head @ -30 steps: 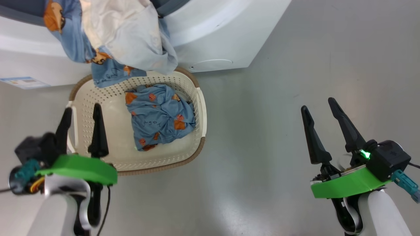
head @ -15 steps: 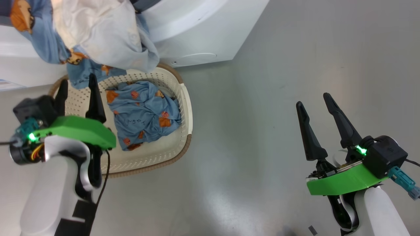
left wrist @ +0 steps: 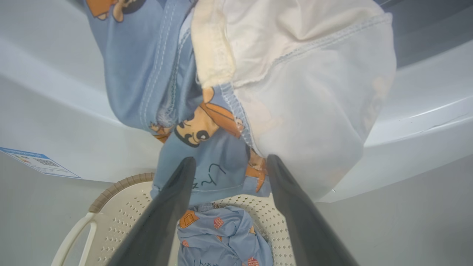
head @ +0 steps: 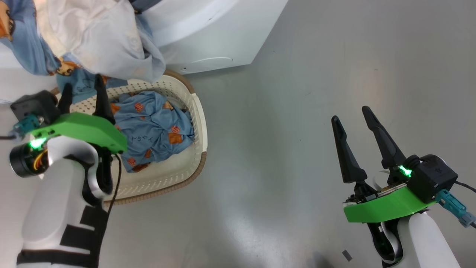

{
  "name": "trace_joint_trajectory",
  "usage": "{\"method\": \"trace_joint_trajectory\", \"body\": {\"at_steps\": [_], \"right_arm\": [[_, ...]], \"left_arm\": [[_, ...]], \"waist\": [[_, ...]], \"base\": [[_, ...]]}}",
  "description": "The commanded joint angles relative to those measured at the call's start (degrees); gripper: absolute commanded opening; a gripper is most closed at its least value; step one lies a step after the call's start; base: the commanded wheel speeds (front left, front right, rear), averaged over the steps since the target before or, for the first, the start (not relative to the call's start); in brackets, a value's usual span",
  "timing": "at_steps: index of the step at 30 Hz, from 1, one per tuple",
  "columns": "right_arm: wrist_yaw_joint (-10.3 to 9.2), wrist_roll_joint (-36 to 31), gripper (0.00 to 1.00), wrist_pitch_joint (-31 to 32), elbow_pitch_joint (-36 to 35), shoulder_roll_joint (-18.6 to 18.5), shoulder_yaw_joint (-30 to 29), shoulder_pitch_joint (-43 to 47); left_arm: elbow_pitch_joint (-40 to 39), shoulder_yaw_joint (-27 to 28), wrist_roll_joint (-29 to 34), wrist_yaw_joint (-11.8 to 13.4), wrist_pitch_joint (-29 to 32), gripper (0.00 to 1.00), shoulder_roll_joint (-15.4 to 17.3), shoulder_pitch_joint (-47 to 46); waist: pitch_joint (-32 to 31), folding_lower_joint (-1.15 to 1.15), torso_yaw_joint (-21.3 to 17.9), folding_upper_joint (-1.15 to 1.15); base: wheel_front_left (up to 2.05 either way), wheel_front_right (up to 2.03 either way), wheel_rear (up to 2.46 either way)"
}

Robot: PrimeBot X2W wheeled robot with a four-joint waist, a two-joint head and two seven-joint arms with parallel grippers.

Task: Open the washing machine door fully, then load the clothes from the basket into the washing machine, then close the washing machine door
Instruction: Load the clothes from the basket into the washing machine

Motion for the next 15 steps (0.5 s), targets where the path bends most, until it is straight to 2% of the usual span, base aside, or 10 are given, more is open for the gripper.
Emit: {"method": "trace_joint_trajectory", "body": {"at_steps": [1,15], "right_arm": [[0.09,0.1,1.0,-0.3,-1.2,0.0,1.7,0.0],[0.09,0.3,1.0,-0.3,-1.2,0.3,2.2,-0.9]], "left_arm": [[-0.3,1.5,-0.2,-0.2,-0.3,1.0,1.4,-1.7],[7.2,2.0,-2.0,-1.0,-1.3,1.0,0.4,-8.4]], "waist": [[0.3,0.0,-0.3,0.0],[2.3,0.0,-2.0,0.0]], "base": [[0.0,0.0,0.0],[0.0,0.0,0.0]]}}
